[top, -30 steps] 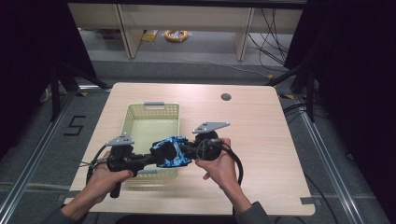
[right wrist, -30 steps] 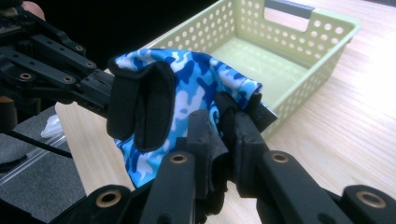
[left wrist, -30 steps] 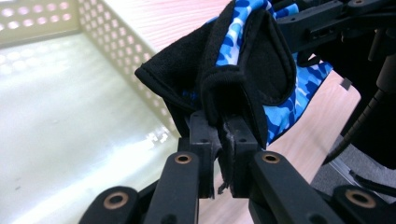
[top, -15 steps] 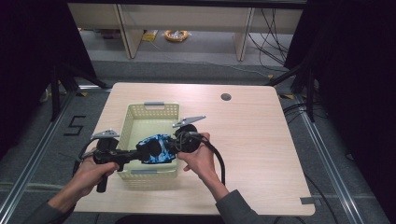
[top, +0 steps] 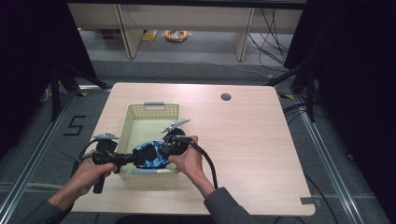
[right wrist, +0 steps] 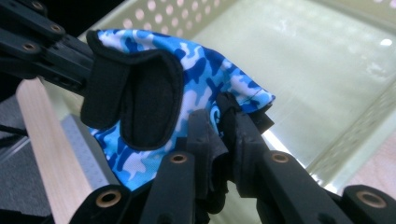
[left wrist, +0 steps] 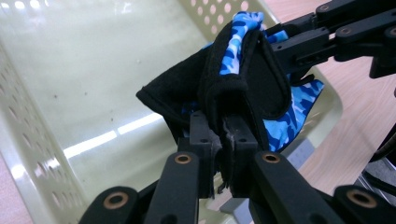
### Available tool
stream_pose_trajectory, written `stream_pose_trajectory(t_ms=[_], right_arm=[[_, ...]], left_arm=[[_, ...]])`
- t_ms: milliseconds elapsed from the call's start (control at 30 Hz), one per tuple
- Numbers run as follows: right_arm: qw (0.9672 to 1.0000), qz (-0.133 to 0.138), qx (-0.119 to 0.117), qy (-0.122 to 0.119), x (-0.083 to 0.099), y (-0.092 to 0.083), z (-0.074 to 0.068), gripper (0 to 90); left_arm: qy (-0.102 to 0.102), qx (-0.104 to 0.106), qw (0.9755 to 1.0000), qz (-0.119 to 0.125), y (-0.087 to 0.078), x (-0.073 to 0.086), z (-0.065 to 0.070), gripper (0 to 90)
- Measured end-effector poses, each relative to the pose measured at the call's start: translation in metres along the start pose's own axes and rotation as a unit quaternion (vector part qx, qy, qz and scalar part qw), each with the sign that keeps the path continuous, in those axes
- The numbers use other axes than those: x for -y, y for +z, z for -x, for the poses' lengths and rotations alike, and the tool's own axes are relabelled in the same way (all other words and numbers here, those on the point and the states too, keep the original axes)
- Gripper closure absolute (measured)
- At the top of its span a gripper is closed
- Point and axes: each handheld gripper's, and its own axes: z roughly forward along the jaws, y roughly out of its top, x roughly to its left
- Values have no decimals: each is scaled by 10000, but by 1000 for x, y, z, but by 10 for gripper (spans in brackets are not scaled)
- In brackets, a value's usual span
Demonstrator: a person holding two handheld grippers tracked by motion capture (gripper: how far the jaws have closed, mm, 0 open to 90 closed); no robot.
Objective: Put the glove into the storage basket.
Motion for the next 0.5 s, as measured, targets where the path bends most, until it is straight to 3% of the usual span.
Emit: stream_pose_trajectory(t_ms=[67, 233, 267, 300, 400, 433, 500], right_arm=[[9998, 21, -8, -184, 1, 6, 2, 803], [9994, -223, 80, -235, 2, 16, 2, 802], [9992, -379, 93, -36, 3, 16, -1, 802], [9991, -361, 110, -204, 3, 19, 0, 802], [9987, -387, 146, -281, 3, 23, 1, 802], [9986, -456, 178, -196, 3, 24, 1, 802], [9984, -477, 203, -228, 3, 26, 2, 802]], left_arm=[[-24, -26, 9999, -147, 3, 2, -2, 829], [72, -116, 9993, -335, 8, 5, -4, 824], [50, -177, 9993, -310, 10, 6, -2, 823], [167, -124, 9987, -458, 9, 5, -4, 816], [219, -169, 9985, -479, 9, 5, -3, 795], [89, -184, 9991, -370, 11, 5, -1, 777], [242, -222, 9982, -500, 9, 3, -2, 739]])
